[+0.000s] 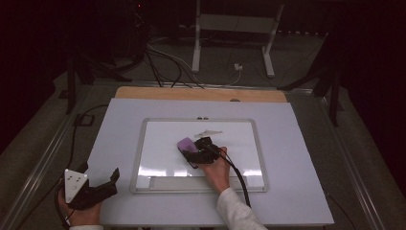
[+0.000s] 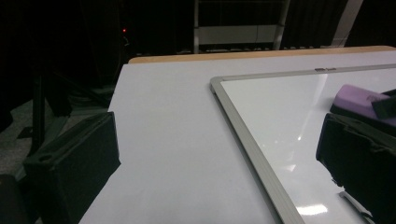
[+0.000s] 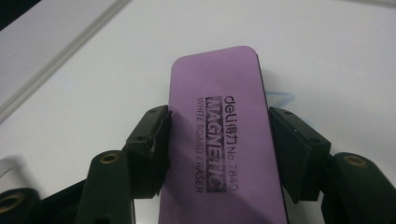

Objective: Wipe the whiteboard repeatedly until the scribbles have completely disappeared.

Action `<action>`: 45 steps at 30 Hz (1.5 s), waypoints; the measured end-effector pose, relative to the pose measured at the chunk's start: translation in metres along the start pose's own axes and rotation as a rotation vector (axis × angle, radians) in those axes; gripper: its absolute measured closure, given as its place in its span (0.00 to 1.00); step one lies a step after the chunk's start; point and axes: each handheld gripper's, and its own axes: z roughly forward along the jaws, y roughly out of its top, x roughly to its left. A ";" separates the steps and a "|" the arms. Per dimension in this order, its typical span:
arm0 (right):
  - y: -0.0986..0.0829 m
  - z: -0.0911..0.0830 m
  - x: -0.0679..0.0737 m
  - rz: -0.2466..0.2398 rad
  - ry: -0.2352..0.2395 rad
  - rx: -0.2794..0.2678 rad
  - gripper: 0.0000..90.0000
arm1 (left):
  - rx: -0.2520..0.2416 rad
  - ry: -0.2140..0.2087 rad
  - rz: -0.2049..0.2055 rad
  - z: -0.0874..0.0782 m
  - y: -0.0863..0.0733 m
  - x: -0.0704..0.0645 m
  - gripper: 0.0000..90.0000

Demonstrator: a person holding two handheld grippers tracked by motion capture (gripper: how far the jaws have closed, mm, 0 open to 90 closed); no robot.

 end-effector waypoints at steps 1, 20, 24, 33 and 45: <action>0.001 -0.001 -0.005 0.016 -0.019 -0.004 0.46 | -0.001 0.000 0.000 0.000 0.000 0.000 0.00; 0.004 0.007 0.007 -0.006 0.032 0.007 0.46 | 0.002 0.002 -0.003 0.000 0.000 0.001 0.00; 0.007 0.001 -0.015 0.084 -0.063 -0.002 0.46 | 0.000 0.001 -0.003 0.000 0.000 0.001 0.00; 0.006 -0.007 -0.032 0.159 -0.138 -0.018 0.46 | 0.000 0.001 0.000 0.000 0.000 0.000 0.00; 0.007 0.010 0.006 0.011 0.030 0.012 0.46 | 0.002 0.000 0.002 0.001 0.000 0.000 0.00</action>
